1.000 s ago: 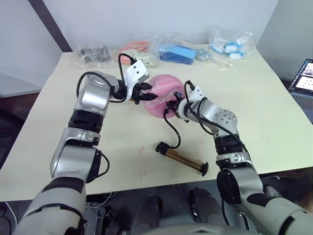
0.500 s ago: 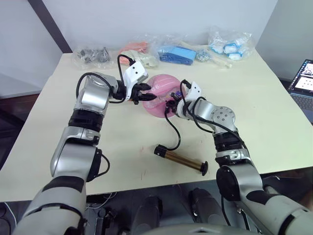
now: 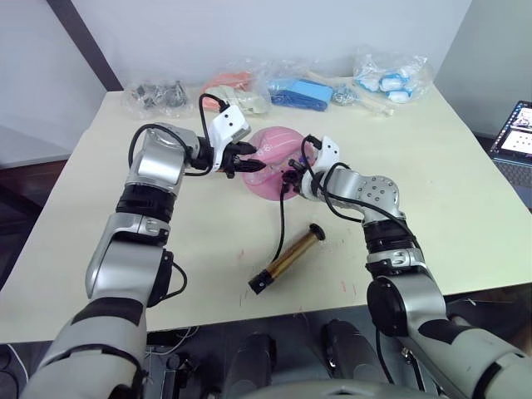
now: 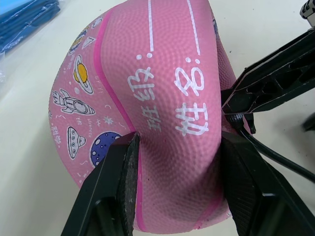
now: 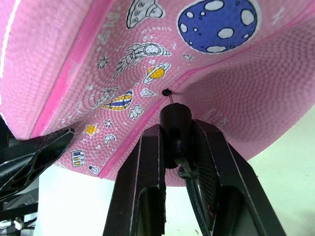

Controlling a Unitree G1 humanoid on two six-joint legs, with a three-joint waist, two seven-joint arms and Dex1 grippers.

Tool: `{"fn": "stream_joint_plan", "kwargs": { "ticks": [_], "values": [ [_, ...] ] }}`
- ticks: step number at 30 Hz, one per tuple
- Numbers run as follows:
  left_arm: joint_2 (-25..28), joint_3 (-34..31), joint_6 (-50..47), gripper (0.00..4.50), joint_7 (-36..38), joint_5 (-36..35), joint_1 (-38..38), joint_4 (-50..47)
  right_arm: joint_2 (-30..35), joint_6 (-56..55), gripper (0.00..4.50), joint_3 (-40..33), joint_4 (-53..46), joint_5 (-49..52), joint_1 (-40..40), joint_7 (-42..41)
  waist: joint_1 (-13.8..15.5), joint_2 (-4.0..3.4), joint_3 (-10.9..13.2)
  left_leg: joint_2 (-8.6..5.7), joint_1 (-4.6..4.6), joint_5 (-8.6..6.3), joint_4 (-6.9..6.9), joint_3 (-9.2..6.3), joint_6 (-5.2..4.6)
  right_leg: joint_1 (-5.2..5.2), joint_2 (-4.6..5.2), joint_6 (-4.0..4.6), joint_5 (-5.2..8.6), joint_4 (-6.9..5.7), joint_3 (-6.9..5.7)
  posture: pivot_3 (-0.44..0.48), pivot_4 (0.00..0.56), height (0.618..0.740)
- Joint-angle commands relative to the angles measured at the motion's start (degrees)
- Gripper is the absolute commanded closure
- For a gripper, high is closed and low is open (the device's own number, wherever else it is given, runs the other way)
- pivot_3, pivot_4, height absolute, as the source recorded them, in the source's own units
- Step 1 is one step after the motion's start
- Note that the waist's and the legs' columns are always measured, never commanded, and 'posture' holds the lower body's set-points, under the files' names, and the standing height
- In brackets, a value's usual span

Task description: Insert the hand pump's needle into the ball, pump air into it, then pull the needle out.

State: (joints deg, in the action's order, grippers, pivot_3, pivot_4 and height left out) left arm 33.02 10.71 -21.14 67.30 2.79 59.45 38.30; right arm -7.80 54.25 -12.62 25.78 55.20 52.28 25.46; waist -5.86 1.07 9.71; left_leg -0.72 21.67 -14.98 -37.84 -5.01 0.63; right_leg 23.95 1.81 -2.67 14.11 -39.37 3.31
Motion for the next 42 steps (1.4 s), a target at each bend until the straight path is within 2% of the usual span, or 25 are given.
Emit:
{"fn": "stream_joint_plan", "kwargs": {
  "ticks": [1,10,14,16,26,35,38,40,42],
  "values": [
    [-1.0,3.5,-1.7,2.13,5.0,0.3,-2.1,1.2,-2.4,-2.3,4.19,-2.2,1.9,-1.4,2.6,-1.1,0.0,0.0,0.0,0.0,0.0,0.0,0.0,0.0,0.0,0.0,0.0,0.0,0.0,0.0,0.0,0.0,0.15,0.74],
    [-1.2,3.7,-1.7,2.13,5.5,0.9,-1.4,2.9,-1.5,-5.2,4.19,-4.2,12.9,-5.8,8.0,-6.8,-1.2,0.01,0.0,0.01,-0.17,0.0,0.19,0.01,0.0,-0.06,-0.02,0.0,0.0,0.01,0.04,0.0,0.15,0.74],
    [-1.0,3.8,-1.7,2.13,5.7,1.1,-1.5,3.0,-1.6,-6.1,4.19,-4.7,15.9,-8.3,9.4,-8.9,-1.4,0.0,0.0,0.03,-0.87,0.0,0.65,0.07,0.0,-0.52,-0.08,-0.01,0.02,0.2,0.3,0.0,0.15,0.74],
    [-1.0,3.7,-1.7,2.13,5.9,1.4,-1.6,3.0,-1.6,-6.4,4.19,-4.5,17.1,-9.7,9.7,-10.2,-1.5,-0.01,-0.1,0.16,-0.93,0.0,0.67,0.08,0.0,-0.59,-0.23,-0.03,0.01,0.36,0.33,0.0,0.15,0.74],
    [-1.3,3.3,-6.7,2.13,12.5,-1.0,-0.6,4.4,-1.1,-0.5,4.19,-3.7,10.0,-11.1,7.2,-13.7,-1.5,-0.04,-0.2,0.34,-0.94,-0.01,0.72,0.13,0.0,-0.62,-0.39,0.02,-0.01,0.49,0.38,0.0,0.15,0.74],
    [-1.8,3.8,-7.2,2.13,13.5,-0.6,-1.0,4.3,-2.0,-1.4,4.19,-4.7,10.2,-14.3,7.5,-14.6,-1.4,-0.05,-0.2,0.34,-0.93,-0.01,0.74,0.13,0.01,-0.62,-0.39,0.01,-0.01,0.53,0.38,0.0,0.15,0.74],
    [-1.8,3.1,-5.7,2.8,12.3,-0.4,-0.9,5.1,-2.3,-0.4,4.19,-5.0,8.6,-14.3,6.7,-14.2,-1.4,-0.05,-0.2,0.35,-0.93,-0.01,0.74,0.13,0.01,-0.62,-0.38,0.01,-0.01,0.53,0.38,0.0,0.15,0.74],
    [-2.0,2.6,-4.9,3.54,11.3,-0.3,-0.6,5.6,-2.4,-0.1,4.19,-5.1,8.2,-14.3,6.5,-14.1,-1.4,-0.05,-0.2,0.35,-0.92,-0.01,0.74,0.13,0.01,-0.62,-0.38,0.01,-0.01,0.54,0.38,0.0,0.15,0.74],
    [-2.1,2.3,-3.9,4.08,10.8,-0.1,-0.6,5.8,-2.6,0.0,4.19,-5.3,8.0,-14.4,6.4,-13.9,-1.5,-0.05,-0.2,0.37,-0.92,-0.01,0.75,0.14,0.01,-0.6,-0.39,0.02,-0.01,0.54,0.39,0.0,0.15,0.74]
  ]
}}
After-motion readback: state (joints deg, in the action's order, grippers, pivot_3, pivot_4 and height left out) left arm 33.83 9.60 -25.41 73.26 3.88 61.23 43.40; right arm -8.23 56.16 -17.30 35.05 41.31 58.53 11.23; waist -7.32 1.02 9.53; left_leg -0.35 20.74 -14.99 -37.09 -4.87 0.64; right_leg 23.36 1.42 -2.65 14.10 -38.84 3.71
